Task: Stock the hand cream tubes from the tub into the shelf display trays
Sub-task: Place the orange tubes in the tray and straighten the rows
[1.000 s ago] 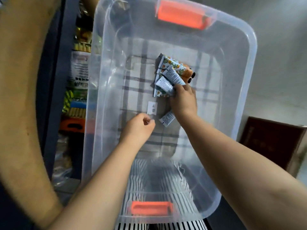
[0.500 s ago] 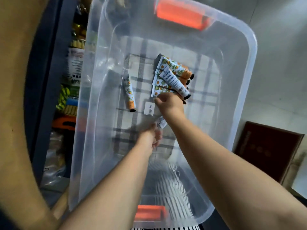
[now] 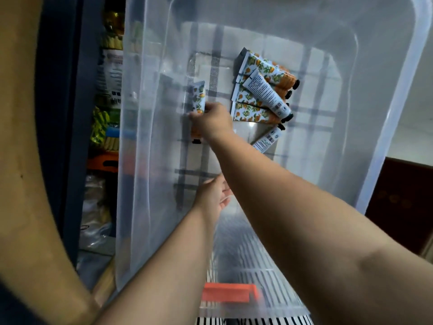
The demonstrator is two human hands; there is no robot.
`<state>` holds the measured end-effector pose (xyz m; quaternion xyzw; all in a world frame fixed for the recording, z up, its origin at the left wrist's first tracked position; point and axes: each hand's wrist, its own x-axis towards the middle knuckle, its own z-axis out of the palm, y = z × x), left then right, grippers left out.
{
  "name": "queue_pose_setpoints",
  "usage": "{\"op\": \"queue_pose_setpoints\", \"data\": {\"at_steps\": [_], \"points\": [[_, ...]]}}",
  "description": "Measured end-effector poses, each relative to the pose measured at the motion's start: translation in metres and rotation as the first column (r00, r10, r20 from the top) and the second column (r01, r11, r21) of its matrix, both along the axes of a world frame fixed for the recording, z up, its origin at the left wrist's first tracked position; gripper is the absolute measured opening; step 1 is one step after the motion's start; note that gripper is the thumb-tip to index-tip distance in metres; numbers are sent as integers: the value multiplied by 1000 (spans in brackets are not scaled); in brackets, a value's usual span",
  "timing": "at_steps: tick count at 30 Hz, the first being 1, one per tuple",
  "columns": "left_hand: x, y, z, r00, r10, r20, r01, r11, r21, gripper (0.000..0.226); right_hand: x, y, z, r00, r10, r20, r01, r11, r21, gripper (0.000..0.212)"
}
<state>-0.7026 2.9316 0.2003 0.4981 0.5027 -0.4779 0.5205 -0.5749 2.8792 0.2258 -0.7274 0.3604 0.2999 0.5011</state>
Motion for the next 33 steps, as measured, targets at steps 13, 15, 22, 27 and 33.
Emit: {"op": "queue_pose_setpoints", "data": {"at_steps": [13,15,22,27,33], "points": [[17,-60,25,947,171,-272,-218,964,-152,45,-40,-88,92,670,-737,-84,690,579,434,19],[22,-71,25,888,330,-321,-387,912,-133,51,-43,-92,97,631,-767,-121,726,528,441,17],[42,-86,13,774,581,-252,-586,808,62,51,-49,-104,99,590,-802,-94,740,490,461,16],[45,-64,10,887,453,91,-462,875,146,25,-48,-109,100,585,-805,-93,742,486,461,19],[66,-16,68,798,206,566,-266,964,24,34,-46,-106,123,650,-757,-63,691,555,464,19]]}}
